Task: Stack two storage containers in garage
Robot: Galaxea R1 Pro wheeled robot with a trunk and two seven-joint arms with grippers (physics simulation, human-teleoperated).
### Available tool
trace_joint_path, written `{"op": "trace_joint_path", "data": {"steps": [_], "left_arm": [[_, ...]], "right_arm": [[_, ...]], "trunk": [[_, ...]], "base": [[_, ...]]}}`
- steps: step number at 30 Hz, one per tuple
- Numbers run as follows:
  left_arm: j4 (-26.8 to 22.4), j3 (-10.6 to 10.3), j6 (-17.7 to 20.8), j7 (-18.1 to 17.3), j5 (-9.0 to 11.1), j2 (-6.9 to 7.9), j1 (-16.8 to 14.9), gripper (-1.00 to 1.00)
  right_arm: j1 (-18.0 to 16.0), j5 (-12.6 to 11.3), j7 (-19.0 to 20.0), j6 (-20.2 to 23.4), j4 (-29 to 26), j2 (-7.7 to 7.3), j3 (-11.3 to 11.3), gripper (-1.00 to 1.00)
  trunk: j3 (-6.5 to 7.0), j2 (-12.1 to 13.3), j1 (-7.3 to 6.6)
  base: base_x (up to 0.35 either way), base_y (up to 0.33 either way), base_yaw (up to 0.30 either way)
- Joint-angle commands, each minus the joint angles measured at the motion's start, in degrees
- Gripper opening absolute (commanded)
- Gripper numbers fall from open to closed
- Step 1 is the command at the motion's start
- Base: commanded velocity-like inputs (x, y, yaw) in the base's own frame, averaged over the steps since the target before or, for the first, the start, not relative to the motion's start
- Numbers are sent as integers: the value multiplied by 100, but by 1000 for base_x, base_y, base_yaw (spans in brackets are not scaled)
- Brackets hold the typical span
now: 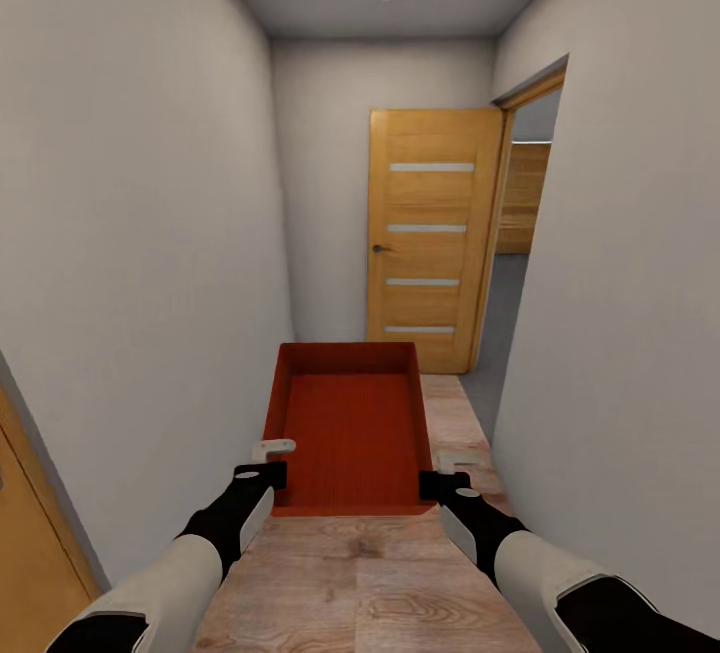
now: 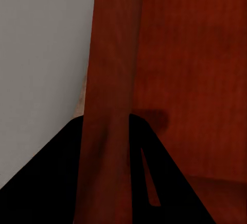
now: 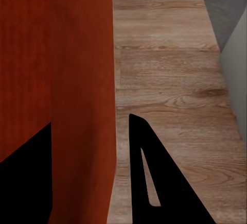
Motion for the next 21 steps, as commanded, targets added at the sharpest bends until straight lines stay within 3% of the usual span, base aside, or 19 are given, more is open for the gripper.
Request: {"op": "trace_joint_path", "data": {"steps": [1,21], "left_arm": [[-6,100,49,249,-44,4,0,-100],[-6,100,49,252,-44,4,0,-100]], "right_arm": [[-4,23,-58,-30,-12,-162,-255,-100],[-4,23,-58,-30,-12,-153,-255,-100]], "trunk": [[-2,-4,5],[-2,-4,5]], "base": [[322,0,0],[322,0,0]]}}
